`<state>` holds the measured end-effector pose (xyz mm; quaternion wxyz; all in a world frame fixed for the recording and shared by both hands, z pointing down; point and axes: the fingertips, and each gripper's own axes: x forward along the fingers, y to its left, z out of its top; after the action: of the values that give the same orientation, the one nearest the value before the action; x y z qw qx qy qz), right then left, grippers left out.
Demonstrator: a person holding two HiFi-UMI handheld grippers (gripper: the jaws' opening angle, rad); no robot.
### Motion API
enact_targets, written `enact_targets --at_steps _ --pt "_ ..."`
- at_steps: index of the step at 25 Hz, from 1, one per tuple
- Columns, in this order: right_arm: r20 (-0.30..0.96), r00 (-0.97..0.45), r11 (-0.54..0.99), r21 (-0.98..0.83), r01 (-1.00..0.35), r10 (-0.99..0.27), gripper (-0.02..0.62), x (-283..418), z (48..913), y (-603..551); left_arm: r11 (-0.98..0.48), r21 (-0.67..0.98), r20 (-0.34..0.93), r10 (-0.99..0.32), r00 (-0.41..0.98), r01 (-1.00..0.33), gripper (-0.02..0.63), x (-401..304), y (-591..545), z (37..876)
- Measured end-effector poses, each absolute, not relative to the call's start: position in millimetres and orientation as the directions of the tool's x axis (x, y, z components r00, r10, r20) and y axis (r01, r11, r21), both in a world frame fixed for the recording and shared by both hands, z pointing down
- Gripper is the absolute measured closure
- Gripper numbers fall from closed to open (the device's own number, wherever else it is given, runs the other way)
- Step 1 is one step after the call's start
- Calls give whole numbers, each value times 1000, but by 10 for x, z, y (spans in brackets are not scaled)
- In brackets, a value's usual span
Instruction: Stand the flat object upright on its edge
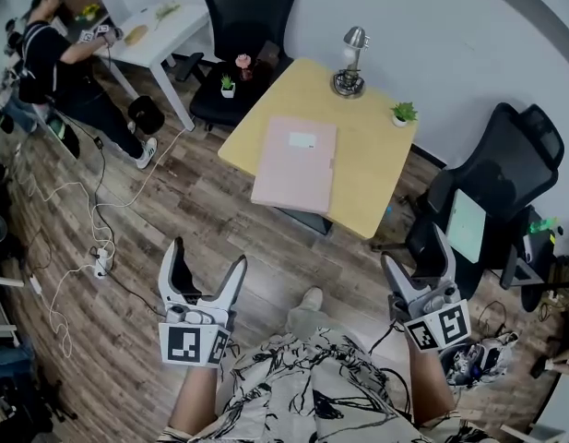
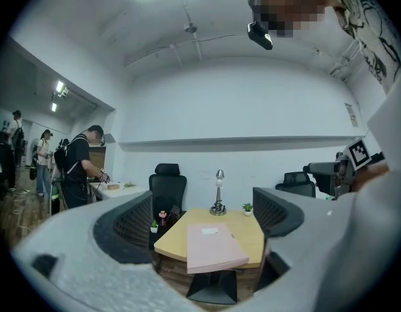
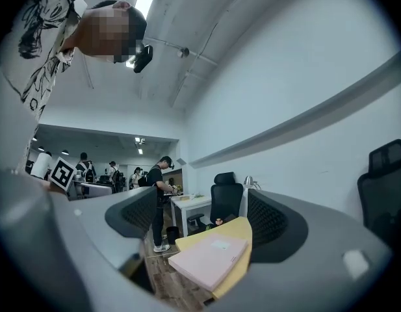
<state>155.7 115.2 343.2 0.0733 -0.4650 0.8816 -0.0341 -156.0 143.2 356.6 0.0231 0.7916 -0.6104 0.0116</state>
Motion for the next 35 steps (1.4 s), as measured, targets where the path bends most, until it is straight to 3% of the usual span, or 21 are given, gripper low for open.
enact_targets --at_steps 19,35 --pt "-94 -604 608 -214 -765 -792 164 1709 3672 182 -150 10 88 -985 150 -989 138 -1442 754 3590" --pt "-110 -539 550 -174 -817 -835 164 1362 3508 -840 -269 26 86 -959 270 -963 133 -1770 -524 3625"
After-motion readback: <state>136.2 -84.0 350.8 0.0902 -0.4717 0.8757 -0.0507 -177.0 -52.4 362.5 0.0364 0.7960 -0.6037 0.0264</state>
